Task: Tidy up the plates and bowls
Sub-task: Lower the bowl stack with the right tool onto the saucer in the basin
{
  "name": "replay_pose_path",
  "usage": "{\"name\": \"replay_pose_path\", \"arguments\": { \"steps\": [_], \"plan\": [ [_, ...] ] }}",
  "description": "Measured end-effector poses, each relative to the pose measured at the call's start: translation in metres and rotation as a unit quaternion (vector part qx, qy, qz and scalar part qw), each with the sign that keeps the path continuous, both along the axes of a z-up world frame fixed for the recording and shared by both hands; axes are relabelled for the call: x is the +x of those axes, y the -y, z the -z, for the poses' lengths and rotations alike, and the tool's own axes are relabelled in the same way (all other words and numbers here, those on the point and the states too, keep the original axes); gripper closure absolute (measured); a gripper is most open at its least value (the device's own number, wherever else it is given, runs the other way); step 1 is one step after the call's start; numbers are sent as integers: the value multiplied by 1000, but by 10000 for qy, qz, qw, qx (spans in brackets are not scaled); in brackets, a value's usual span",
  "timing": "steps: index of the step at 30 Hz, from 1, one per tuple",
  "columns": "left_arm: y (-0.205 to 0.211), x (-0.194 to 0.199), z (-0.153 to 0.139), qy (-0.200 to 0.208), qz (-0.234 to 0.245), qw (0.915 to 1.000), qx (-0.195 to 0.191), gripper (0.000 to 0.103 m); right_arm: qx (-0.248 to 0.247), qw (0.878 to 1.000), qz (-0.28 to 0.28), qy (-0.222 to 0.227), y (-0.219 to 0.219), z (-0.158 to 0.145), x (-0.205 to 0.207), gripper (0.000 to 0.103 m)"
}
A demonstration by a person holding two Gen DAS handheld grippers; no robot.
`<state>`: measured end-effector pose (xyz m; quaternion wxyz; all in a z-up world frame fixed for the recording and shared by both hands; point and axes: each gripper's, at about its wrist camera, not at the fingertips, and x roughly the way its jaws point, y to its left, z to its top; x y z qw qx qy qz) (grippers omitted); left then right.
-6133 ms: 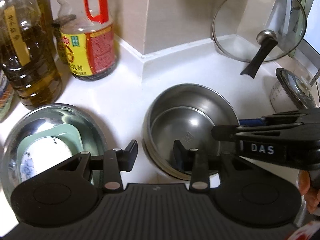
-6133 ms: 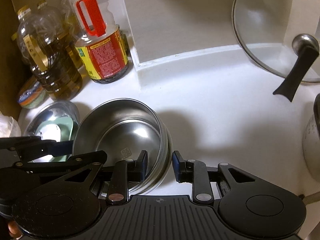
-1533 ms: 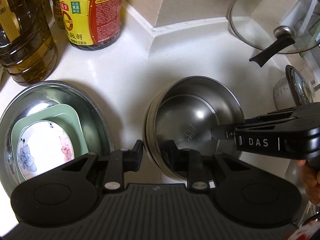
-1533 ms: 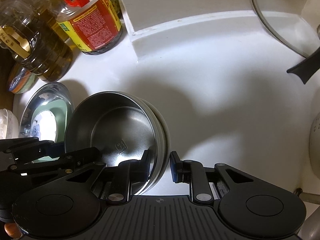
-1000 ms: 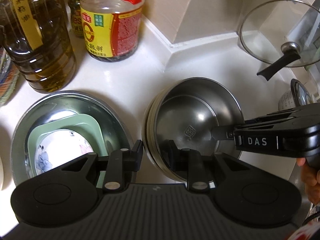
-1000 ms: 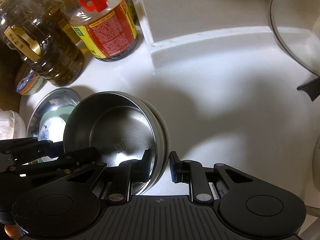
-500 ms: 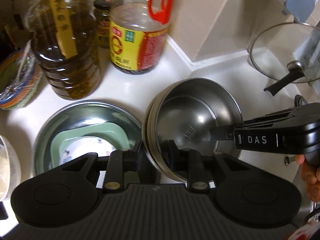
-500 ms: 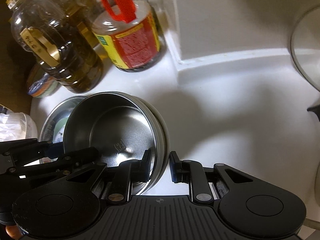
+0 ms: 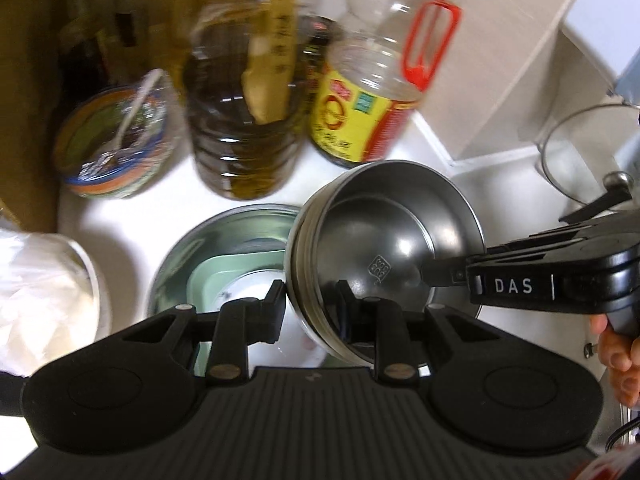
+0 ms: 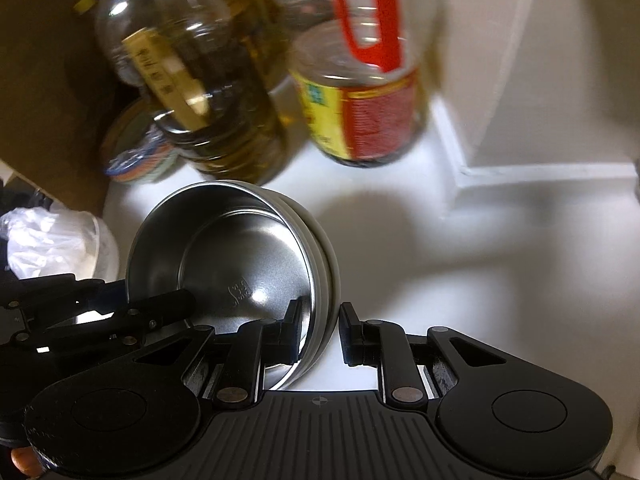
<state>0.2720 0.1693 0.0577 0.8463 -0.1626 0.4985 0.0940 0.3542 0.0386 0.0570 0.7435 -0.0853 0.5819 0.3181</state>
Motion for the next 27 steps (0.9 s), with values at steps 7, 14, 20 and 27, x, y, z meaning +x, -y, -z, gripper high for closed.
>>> {"name": "replay_pose_path", "arguments": {
  "steps": [7, 14, 20, 27],
  "plan": [
    [-23, -18, 0, -41, -322, 9995, 33, 80, 11, 9995, -317, -58, -31, 3, -13, 83],
    [-34, -30, 8, -148, -509, 9986, -31, 80, -70, 9985, -543, -74, -49, 11, -23, 83],
    [-40, -36, 15, -249, -577, 9980, -68, 80, -162, 9977, -629, -174, -58, 20, -26, 83],
    [-41, -35, 24, -339, -569, 9977, -134, 80, -279, 9973, -637, -222, -62, 27, -27, 83]
  ]
}}
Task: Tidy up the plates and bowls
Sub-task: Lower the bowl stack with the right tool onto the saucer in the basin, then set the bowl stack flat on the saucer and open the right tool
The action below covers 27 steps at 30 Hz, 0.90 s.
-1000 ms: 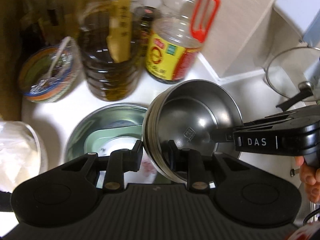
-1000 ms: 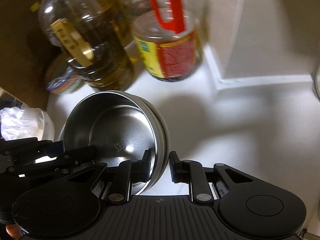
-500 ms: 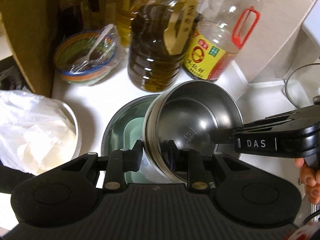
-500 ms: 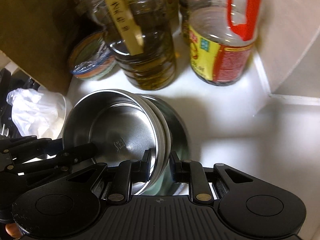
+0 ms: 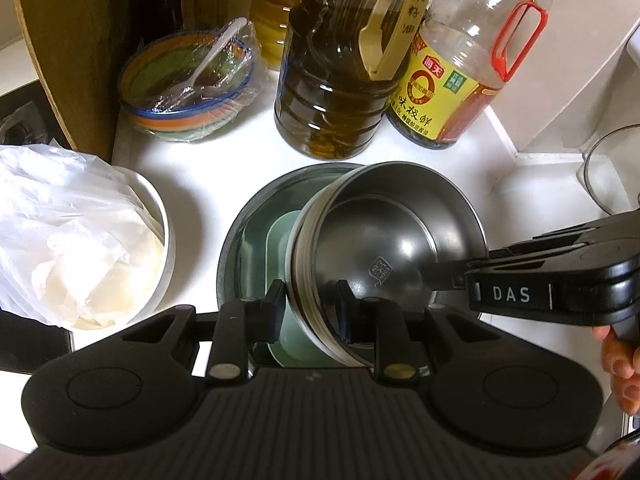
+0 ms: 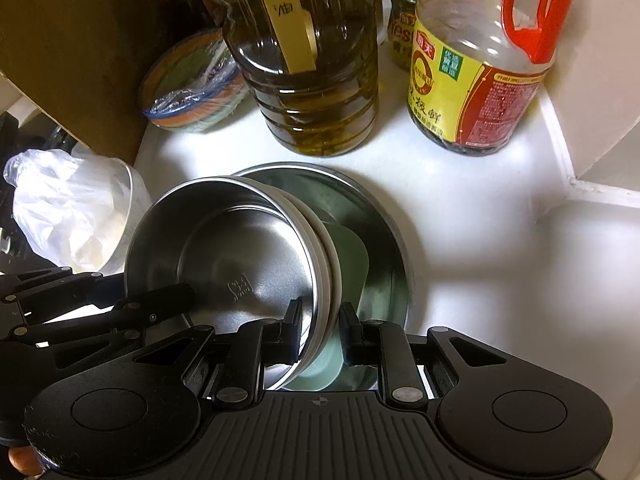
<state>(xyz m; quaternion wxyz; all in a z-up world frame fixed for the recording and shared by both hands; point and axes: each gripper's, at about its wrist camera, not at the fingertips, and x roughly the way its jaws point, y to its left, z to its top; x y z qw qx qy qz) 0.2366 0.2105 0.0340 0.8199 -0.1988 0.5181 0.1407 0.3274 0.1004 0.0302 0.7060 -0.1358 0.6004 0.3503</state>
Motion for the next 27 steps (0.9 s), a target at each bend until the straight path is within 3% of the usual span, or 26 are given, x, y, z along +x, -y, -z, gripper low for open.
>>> {"name": "replay_pose_path", "arguments": {
  "steps": [27],
  "plan": [
    [-1, 3, 12, -118, -59, 9999, -38, 80, -138, 9999, -16, -92, -2, 12, -1, 83]
  ]
}}
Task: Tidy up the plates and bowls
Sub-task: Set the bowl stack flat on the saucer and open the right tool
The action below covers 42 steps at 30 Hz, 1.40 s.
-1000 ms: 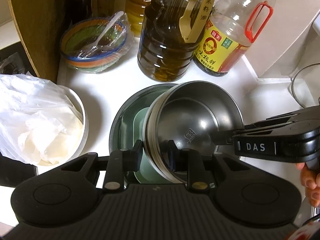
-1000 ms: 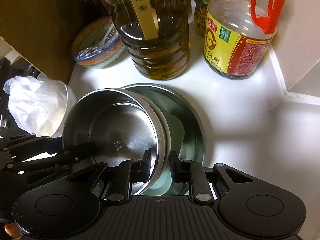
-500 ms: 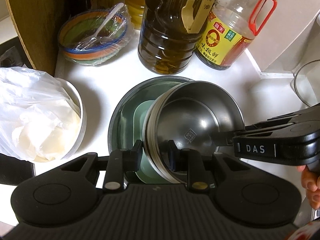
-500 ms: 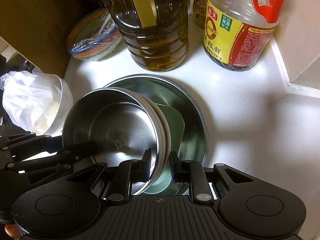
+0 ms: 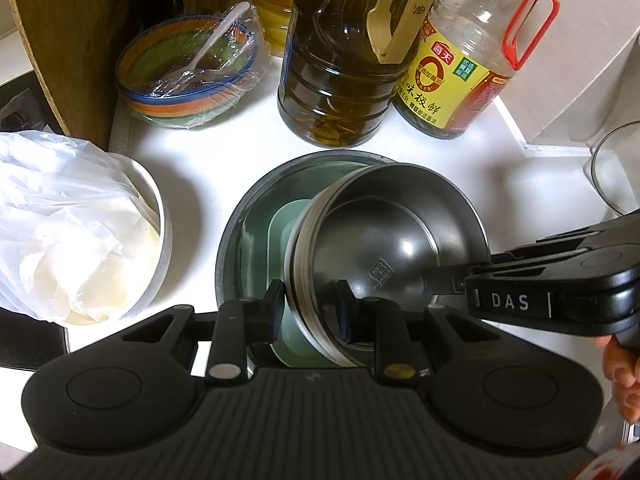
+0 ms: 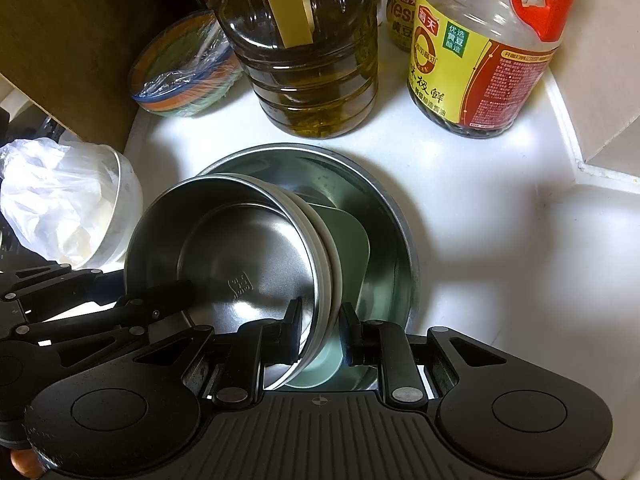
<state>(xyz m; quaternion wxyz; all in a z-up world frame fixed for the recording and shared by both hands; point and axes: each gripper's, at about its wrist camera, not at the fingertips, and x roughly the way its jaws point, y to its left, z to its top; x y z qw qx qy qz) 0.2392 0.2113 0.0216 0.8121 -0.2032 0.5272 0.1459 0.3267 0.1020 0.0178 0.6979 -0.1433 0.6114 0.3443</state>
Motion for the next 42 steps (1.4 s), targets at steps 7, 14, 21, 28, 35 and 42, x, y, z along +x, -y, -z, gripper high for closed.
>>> {"name": "replay_pose_path", "arguments": {
  "steps": [7, 14, 21, 28, 35, 42],
  "plan": [
    [0, 1, 1, -1, 7, 10000, 1, 80, -5, 10000, 2, -13, 1, 0, 1, 83],
    [0, 3, 2, -16, 14, 10000, -6, 80, -16, 10000, 22, -14, 0, 0, 2, 83],
    [0, 4, 4, -21, 29, 10000, -80, 74, -16, 10000, 57, -32, -2, -1, 3, 83],
    [-3, 2, 6, 7, 35, 9999, -154, 72, -15, 9999, 92, -54, -3, -2, 5, 82],
    [-2, 3, 6, 13, 85, 9999, -113, 71, -5, 9999, 122, -66, -3, -2, 5, 82],
    [-2, 3, 6, 36, 128, 9999, -107, 70, 36, 9998, 169, -98, -2, -2, 7, 82]
  ]
}}
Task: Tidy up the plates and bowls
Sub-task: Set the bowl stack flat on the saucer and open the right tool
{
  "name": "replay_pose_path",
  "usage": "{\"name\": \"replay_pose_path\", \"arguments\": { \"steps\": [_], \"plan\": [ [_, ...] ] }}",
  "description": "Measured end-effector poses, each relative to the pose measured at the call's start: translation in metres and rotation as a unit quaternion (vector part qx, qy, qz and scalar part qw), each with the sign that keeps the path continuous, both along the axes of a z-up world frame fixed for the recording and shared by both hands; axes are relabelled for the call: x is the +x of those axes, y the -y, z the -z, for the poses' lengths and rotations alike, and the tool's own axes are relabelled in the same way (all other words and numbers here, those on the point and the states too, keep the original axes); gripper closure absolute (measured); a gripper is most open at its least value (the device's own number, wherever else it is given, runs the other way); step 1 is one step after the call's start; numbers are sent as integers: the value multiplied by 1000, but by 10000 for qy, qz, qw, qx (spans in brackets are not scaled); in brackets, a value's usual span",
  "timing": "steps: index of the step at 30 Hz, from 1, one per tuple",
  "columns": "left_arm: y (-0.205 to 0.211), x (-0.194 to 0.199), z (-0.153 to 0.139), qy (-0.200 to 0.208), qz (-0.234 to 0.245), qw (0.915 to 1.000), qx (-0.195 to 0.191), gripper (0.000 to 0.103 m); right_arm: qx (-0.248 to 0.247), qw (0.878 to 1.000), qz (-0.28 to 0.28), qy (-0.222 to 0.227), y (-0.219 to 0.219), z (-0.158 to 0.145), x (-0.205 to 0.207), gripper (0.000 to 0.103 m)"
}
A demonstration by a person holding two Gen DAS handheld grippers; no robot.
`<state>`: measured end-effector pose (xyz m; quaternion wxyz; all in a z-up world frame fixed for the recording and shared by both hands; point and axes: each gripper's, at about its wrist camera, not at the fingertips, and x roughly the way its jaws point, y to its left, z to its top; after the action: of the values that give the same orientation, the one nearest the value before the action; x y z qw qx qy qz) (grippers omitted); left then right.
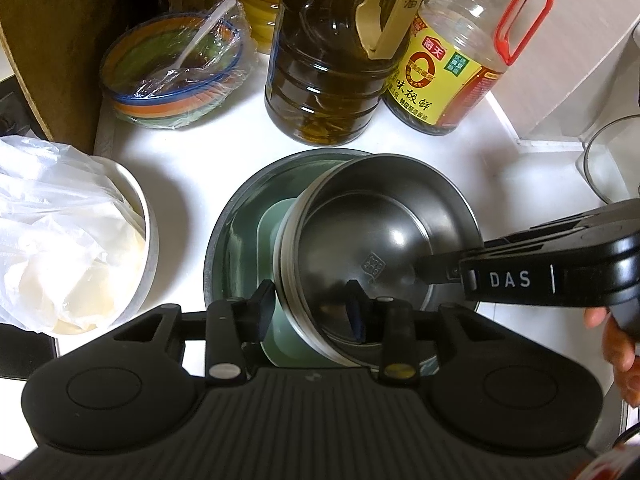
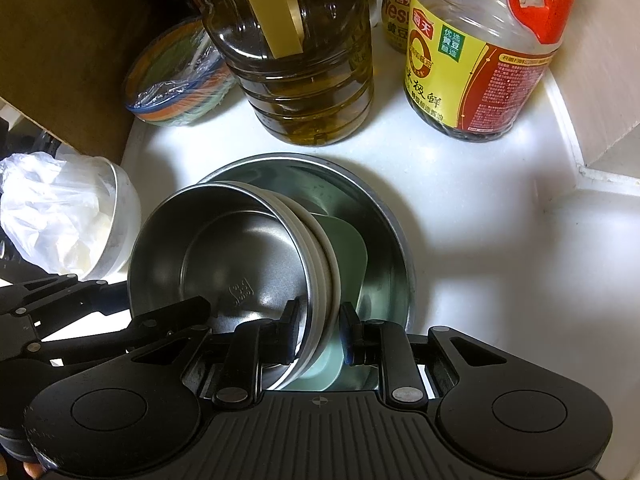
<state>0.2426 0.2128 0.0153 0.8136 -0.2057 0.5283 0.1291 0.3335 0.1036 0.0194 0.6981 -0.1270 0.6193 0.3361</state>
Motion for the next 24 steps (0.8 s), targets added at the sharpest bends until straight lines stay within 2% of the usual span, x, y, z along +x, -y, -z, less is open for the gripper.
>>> {"name": "replay_pose_path", "arguments": {
  "steps": [24],
  "plan": [
    [-1, 0, 1, 33, 168, 9998, -48, 70, -108, 9998, -41, 146, 0, -1, -5, 82]
  ]
}}
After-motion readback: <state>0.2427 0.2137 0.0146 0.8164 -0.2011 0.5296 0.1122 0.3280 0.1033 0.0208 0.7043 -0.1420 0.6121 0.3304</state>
